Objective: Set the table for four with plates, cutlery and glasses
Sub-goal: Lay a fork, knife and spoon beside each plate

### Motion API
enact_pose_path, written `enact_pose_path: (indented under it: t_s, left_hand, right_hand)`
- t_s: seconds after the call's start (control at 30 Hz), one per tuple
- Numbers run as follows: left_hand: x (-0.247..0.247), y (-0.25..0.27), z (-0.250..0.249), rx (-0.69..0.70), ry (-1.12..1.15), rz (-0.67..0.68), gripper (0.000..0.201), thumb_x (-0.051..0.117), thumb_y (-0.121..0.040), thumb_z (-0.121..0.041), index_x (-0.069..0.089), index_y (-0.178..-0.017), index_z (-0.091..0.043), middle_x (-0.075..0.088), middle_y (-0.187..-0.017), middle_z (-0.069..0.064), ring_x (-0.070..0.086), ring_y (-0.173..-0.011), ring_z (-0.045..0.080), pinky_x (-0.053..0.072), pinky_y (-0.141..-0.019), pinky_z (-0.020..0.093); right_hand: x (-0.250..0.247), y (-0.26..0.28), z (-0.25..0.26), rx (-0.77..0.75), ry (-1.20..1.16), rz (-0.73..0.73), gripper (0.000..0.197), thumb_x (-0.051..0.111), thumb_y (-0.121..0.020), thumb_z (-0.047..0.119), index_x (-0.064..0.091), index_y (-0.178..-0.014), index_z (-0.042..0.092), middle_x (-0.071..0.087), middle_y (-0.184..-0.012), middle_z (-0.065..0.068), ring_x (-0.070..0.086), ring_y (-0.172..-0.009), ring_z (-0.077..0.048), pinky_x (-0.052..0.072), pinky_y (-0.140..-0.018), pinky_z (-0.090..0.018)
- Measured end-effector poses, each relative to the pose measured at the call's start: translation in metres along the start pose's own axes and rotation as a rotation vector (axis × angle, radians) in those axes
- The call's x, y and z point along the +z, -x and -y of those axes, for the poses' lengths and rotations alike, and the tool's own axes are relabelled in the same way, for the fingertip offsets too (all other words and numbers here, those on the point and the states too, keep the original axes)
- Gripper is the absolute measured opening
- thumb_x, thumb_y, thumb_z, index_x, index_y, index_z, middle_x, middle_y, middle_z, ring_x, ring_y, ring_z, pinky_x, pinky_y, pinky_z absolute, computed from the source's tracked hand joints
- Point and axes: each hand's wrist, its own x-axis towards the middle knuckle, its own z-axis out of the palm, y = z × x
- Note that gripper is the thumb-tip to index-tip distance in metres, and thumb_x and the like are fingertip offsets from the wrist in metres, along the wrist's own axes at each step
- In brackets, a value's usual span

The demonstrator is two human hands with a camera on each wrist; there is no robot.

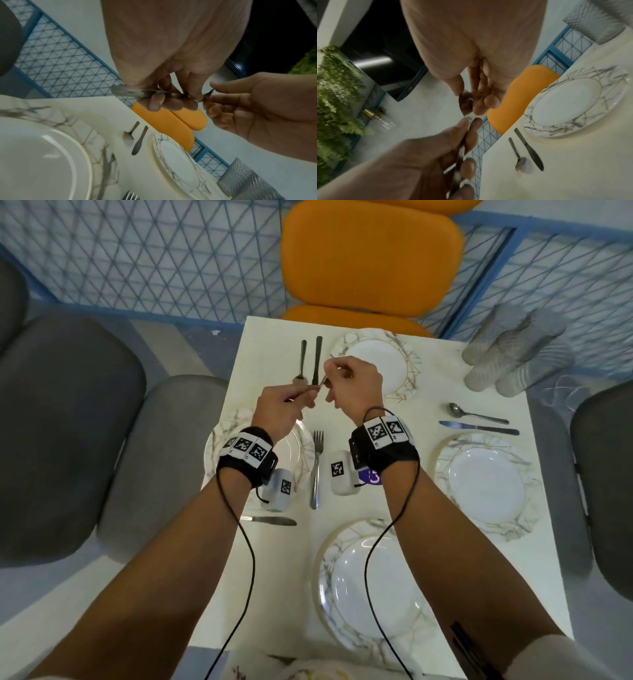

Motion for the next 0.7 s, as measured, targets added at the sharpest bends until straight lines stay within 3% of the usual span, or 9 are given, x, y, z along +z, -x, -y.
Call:
enact_pose_path:
  t_s: [0.1,0.2,0.27,0.37,0.5,0.6,0.7]
  left_hand:
    - [-0.006,0.037,0.01,-0.052,-0.024,0.002,0.015,0.07,-0.098,-0.016,0.079,-0.11,-0.017,0.074,-0.084,0.002,0.055,-0.055,0.004,0.047,-0.06,0.016]
    - [-0.012,0.08,0.029,-0.173,-0.113,0.009,0.011,0.07,-0.097,-0.021,0.08,-0.103,-0.019,0.077,-0.086,-0.002,0.057,-0.059,0.009,0.044,-0.055,0.018]
    - [-0.014,0.111,0.045,-0.274,-0.118,0.007,0.01,0.072,-0.095,-0.021,0.08,-0.1,-0.018,0.078,-0.088,-0.002,0.059,-0.062,0.01,0.045,-0.053,0.024]
    - [-0.017,0.154,0.067,-0.384,0.017,-0.047,0.011,0.075,-0.091,-0.008,0.079,-0.101,-0.008,0.074,-0.086,0.009,0.058,-0.065,0.019,0.048,-0.049,0.024]
    - [-0.019,0.195,0.093,-0.443,0.241,-0.231,0.015,0.078,-0.086,0.002,0.076,-0.1,-0.001,0.072,-0.075,0.008,0.065,-0.061,0.02,0.056,-0.061,0.027]
    - [-0.021,0.214,0.109,-0.481,0.446,-0.422,0.024,0.078,-0.084,0.007,0.07,-0.107,0.006,0.074,-0.073,0.011,0.069,-0.065,0.022,0.064,-0.074,0.032]
    - [-0.025,0.223,0.118,-0.525,0.605,-0.601,0.03,0.078,-0.082,0.011,0.065,-0.108,0.006,0.074,-0.076,0.016,0.07,-0.064,0.025,0.064,-0.075,0.033]
  right_hand:
    - [-0.011,0.031,-0.011,0.022,-0.047,0.051,0.009,0.068,-0.089,0.014,0.074,-0.096,0.014,0.073,-0.068,-0.001,0.069,-0.051,-0.016,0.059,-0.054,-0.031]
    - [-0.013,0.064,-0.033,0.051,-0.027,0.098,0.008,0.071,-0.084,0.013,0.074,-0.087,0.02,0.073,-0.072,0.0,0.072,-0.057,-0.019,0.062,-0.062,-0.036]
    - [-0.014,0.086,-0.048,0.073,-0.037,0.1,0.006,0.072,-0.082,0.015,0.073,-0.086,0.019,0.073,-0.076,-0.002,0.072,-0.058,-0.022,0.063,-0.06,-0.039]
    - [-0.02,0.114,-0.071,0.169,-0.075,0.154,0.009,0.069,-0.089,0.011,0.069,-0.097,0.007,0.071,-0.081,-0.012,0.068,-0.053,-0.022,0.054,-0.044,-0.026]
    - [-0.017,0.144,-0.102,0.218,-0.021,0.243,0.008,0.071,-0.086,0.011,0.067,-0.092,0.008,0.074,-0.079,-0.013,0.071,-0.055,-0.022,0.052,-0.045,-0.025]
    - [-0.008,0.165,-0.117,0.24,0.045,0.315,0.005,0.073,-0.082,0.015,0.068,-0.083,0.015,0.076,-0.077,-0.009,0.074,-0.059,-0.023,0.059,-0.056,-0.029]
    - [0.002,0.185,-0.124,0.261,0.091,0.375,0.003,0.072,-0.079,0.014,0.072,-0.082,0.013,0.076,-0.075,-0.008,0.075,-0.062,-0.025,0.064,-0.064,-0.035]
